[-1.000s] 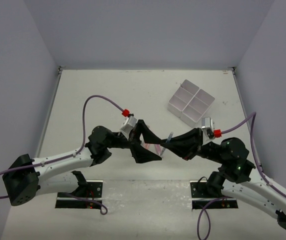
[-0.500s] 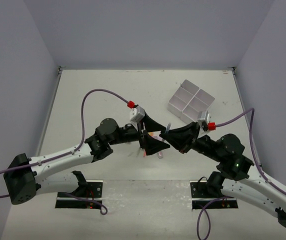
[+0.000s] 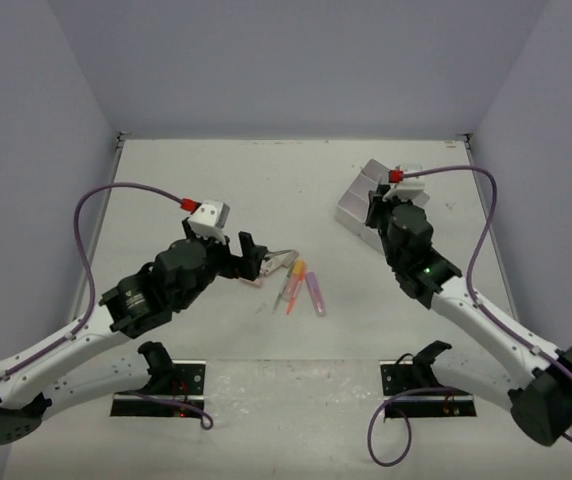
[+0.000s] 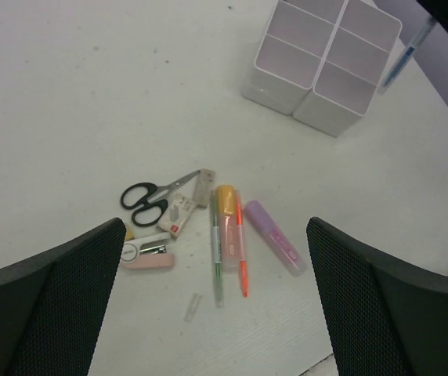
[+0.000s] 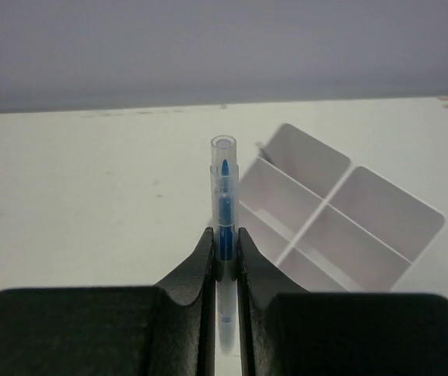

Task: Sort the stationery into containers
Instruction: Place the pen in the storage box.

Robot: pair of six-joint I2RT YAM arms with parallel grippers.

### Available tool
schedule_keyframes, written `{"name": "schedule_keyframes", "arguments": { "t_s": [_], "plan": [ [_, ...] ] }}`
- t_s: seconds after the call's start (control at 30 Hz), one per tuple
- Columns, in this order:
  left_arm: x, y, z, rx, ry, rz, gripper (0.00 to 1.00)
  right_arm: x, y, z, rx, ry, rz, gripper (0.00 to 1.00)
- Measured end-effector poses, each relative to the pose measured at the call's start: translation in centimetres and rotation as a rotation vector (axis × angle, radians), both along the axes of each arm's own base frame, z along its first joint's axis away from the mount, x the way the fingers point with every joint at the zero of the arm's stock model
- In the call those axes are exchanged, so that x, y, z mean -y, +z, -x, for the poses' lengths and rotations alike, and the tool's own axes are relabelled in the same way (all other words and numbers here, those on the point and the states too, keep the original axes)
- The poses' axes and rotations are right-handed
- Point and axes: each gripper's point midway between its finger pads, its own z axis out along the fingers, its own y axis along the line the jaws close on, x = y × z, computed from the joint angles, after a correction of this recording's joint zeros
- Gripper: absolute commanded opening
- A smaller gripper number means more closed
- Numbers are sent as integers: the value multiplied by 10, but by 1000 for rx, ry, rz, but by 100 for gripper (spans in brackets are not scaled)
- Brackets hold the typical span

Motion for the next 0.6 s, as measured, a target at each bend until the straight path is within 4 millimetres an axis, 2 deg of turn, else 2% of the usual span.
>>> {"name": "schedule_keyframes", "arguments": {
  "t_s": [0.13,0.23,0.37,0.47,0.6],
  "plan": [
    [-24,7,11,43,14,12,100,31,-43,-43,-80,-177,113,0],
    [-26,-1,18,28,-18,-14,100,49,-52,-75,-102,-254,141,0],
    [-17,-22,29,-33,-108,-77,100,62,-34,-107,-50,-305,141,0],
    [-13,-34,34,-69,-148,-113,100,59,-7,-124,17,-311,134,0],
    [-19,-39,41,-57,-171,-113,100,56,21,-145,88,-306,135,0]
  ]
}}
